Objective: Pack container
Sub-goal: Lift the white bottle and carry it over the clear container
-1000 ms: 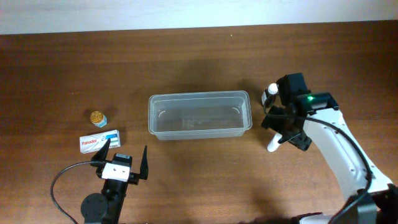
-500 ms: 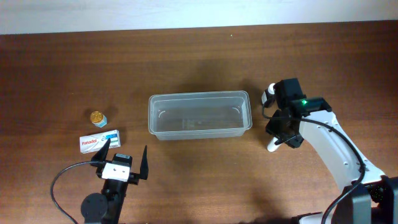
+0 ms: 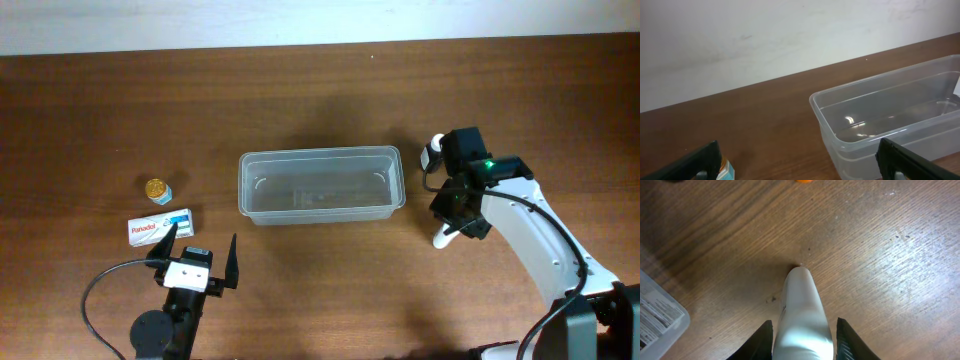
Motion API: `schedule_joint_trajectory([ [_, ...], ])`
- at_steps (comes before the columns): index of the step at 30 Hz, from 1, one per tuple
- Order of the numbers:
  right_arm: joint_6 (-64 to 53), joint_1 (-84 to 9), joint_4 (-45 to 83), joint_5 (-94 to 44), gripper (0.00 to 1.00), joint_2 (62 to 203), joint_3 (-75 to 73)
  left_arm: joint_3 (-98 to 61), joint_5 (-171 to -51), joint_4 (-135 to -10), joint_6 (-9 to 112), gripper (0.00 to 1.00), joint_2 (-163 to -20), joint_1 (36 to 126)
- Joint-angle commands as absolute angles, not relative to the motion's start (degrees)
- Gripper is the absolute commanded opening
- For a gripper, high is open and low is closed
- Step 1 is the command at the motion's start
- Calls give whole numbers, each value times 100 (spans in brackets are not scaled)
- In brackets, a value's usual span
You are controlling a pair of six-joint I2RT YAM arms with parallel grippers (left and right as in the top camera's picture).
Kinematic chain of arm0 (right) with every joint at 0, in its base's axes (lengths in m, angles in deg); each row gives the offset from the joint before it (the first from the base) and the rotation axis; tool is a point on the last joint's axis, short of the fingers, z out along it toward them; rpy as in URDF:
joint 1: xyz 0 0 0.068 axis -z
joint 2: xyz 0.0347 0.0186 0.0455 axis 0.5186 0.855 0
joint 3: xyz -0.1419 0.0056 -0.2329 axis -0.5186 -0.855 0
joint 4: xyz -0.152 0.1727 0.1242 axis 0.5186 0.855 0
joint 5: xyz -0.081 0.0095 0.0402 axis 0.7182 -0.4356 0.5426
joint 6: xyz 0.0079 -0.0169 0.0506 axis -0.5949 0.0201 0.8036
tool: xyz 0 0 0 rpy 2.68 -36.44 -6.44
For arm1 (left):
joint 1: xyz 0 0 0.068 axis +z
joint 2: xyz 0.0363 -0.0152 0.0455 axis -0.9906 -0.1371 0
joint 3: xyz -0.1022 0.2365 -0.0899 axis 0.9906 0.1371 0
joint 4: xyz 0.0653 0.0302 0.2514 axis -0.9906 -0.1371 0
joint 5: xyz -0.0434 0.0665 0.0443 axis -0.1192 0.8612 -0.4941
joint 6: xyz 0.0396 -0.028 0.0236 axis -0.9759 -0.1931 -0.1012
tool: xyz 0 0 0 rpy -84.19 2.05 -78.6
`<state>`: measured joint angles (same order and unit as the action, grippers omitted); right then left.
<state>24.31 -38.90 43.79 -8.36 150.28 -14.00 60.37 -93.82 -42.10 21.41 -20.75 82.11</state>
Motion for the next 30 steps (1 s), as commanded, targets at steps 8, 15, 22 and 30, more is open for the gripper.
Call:
schedule_joint_trajectory([
  [8,1784,-3945,4537,-1101,25,15024,-1249,6056,-9356,-4232,2191,99,-2020,8239],
  [15,952,-3949,5131,-1288,25,14825,-357,6056,-9356,-4232,2193,99,-2020,8239],
  [22,193,-4183,5614,-1638,25,14379,943,6056,-9356,-4234,2193,99,-2020,8239],
  [30,-351,-5201,4661,-1079,26,14143,1171,6056,-9356,-4232,2193,99,-2020,8239],
])
